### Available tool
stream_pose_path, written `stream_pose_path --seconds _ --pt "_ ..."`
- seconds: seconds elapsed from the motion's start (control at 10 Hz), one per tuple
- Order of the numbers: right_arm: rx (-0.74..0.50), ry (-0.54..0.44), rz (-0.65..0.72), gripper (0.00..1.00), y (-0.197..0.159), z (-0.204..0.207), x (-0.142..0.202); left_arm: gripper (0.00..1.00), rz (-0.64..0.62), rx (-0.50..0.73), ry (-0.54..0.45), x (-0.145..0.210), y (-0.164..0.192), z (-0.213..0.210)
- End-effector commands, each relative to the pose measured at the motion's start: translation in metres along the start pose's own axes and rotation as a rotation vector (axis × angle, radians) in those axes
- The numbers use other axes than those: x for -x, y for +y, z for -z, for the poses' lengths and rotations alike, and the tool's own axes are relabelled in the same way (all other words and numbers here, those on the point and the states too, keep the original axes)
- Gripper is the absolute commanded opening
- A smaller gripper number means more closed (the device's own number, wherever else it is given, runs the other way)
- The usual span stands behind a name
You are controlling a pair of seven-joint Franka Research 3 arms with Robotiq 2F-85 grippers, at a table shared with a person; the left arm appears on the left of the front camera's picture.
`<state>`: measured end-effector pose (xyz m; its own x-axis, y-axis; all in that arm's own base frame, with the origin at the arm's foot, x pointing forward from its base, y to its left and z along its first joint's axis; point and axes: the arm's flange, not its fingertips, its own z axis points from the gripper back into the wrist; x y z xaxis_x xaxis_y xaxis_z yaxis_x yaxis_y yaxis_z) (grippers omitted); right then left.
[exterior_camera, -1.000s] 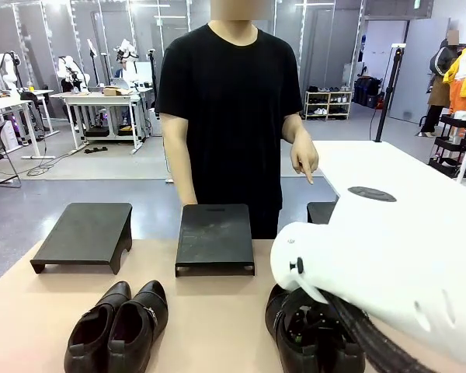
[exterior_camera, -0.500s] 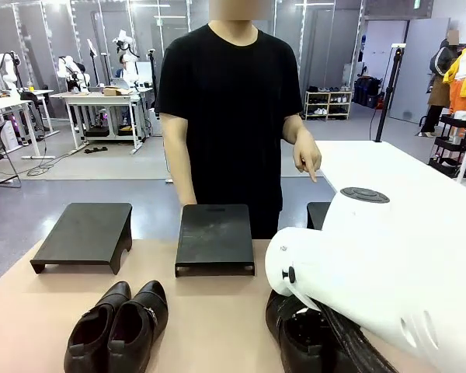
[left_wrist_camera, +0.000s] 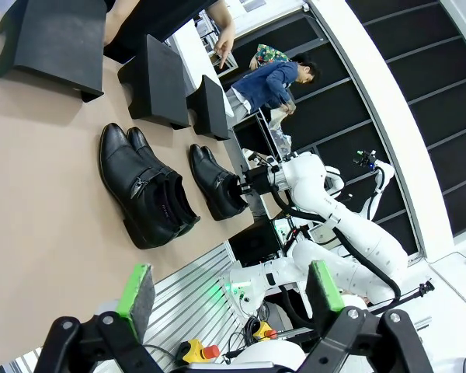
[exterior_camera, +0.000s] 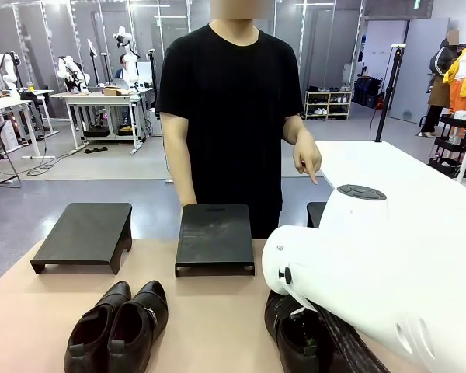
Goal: Place the shoes on the stand as instructed by the person.
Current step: Pick up one pair of Shoes and place it on the Shoes Stand indicated by the person.
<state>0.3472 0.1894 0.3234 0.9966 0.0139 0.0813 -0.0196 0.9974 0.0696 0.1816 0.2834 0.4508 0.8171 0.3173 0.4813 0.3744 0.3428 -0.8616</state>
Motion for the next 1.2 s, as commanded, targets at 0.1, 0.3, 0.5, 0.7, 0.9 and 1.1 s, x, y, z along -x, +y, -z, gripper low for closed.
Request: stream_pose_path --seconds 0.1,0.3,0.5,0.7,0.9,1.1 --pt "0.009 0.013 -0.017 0.0 -0.002 -0.008 0.015 1.0 0.008 0.008 -0.003 0.0 -0.001 -0.001" --pt "-0.005 -0.01 -0.031 0.0 -0.001 -0.028 0.012 1.0 0.008 0.008 -0.003 0.0 -0.001 -0.001" --pt "-0.029 -0.021 -0.073 0.0 -0.006 -0.063 0.01 1.0 0.008 0.008 -0.003 0.0 -0.001 -0.001" --pt "-0.039 -0.059 -0.107 0.0 -0.014 -0.095 0.004 1.0 0.008 0.008 -0.003 0.0 -0.001 -0.001" --pt "-0.052 -0.068 -0.149 0.0 -0.022 -0.117 0.001 1.0 0.008 0.008 -0.003 0.0 -0.001 -0.001" --pt "-0.079 -0.067 -0.158 0.0 -0.025 -0.122 -0.002 1.0 0.008 0.008 -0.003 0.0 -0.001 -0.001"
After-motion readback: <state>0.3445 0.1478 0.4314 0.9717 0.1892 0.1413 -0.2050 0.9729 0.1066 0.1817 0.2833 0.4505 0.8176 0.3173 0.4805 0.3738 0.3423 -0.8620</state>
